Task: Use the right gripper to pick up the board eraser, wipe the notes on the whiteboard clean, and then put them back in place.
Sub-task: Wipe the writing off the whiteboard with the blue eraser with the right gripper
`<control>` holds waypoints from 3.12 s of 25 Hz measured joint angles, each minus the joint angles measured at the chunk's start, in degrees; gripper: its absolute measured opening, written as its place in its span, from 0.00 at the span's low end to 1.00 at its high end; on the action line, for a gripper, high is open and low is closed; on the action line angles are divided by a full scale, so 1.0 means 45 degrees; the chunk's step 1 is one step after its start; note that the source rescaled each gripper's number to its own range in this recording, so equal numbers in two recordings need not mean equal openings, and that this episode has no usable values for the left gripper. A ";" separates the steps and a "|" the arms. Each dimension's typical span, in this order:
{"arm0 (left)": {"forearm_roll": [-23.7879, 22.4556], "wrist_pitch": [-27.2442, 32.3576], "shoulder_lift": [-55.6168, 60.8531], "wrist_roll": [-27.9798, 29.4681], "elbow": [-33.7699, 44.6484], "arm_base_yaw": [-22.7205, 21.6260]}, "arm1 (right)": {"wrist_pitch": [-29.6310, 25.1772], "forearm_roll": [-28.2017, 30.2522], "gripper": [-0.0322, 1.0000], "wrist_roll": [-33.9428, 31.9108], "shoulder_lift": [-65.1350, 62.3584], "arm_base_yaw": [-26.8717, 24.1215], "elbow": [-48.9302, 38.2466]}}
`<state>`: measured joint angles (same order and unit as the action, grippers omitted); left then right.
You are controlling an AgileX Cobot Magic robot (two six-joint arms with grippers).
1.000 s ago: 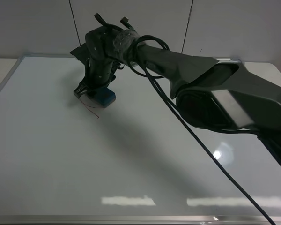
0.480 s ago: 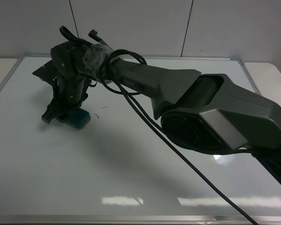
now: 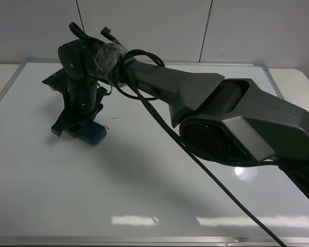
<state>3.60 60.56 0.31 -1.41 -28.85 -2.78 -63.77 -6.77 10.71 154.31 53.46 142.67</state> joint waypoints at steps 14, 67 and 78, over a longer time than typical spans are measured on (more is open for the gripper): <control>0.0000 0.0000 0.0000 0.0000 0.0000 0.0000 | -0.0751 0.1955 0.04 -0.1045 -0.0039 -0.2321 0.0000; -0.0001 0.0000 0.0000 0.0000 0.0000 0.0000 | 0.0324 -0.1459 0.04 0.3329 0.0308 -0.0762 0.0055; -0.0001 0.0000 0.0000 0.0000 0.0000 0.0000 | -0.0391 0.0063 0.04 0.0576 0.0240 -0.0706 0.0055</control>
<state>3.59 60.56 0.31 -1.41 -28.85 -2.78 -65.53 -6.48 13.30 155.39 50.29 142.92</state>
